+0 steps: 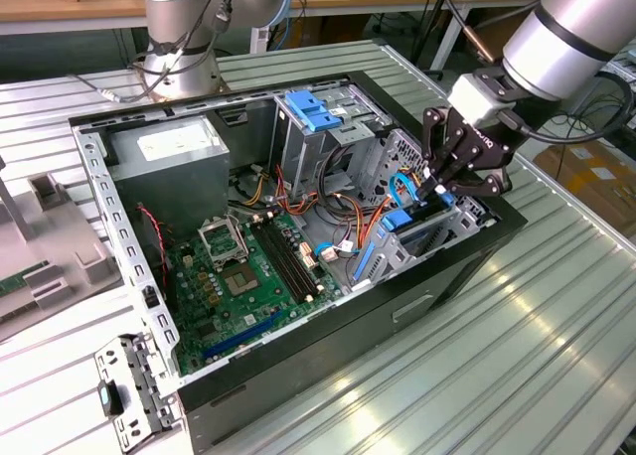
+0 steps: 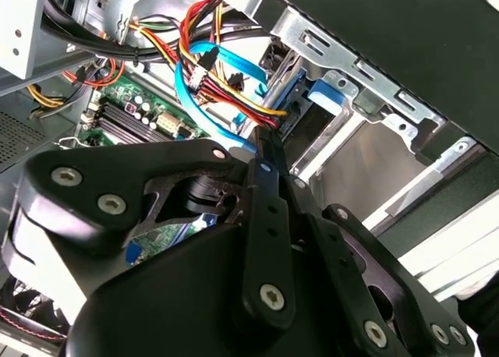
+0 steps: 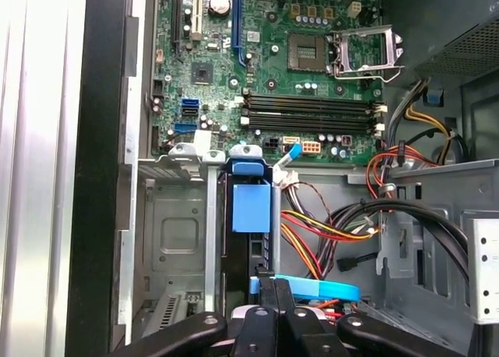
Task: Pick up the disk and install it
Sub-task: 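Insert the second disk wire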
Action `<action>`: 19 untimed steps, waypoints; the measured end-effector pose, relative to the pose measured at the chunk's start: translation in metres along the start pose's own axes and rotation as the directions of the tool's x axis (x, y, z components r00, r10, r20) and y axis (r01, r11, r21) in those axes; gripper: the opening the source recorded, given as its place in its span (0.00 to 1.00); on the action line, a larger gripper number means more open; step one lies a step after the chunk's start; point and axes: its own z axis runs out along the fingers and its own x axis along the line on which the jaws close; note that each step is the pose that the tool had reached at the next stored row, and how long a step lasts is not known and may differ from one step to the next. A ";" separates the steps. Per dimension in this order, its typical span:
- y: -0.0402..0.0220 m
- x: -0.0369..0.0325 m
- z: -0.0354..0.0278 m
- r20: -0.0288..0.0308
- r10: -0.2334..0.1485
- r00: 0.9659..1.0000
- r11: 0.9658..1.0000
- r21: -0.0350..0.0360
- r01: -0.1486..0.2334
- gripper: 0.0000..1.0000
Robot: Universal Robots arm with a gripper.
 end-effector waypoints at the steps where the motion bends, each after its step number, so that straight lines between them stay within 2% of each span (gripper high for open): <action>1: 0.0000 0.0001 -0.0001 0.000 0.000 1.000 1.000 0.000 0.000 0.11; 4: -0.0001 -0.0002 -0.0029 0.003 0.000 1.000 1.000 0.000 0.000 0.11; 9: -0.0059 -0.0016 -0.0155 0.005 -0.001 1.000 1.000 0.000 0.001 0.11; 12: -0.0123 -0.0030 -0.0280 0.009 -0.001 1.000 1.000 0.000 0.001 0.11; 15: -0.0142 -0.0034 -0.0315 0.009 -0.001 1.000 1.000 0.000 0.001 0.11; 19: -0.0145 -0.0035 -0.0323 0.009 -0.001 1.000 1.000 0.000 0.001 0.11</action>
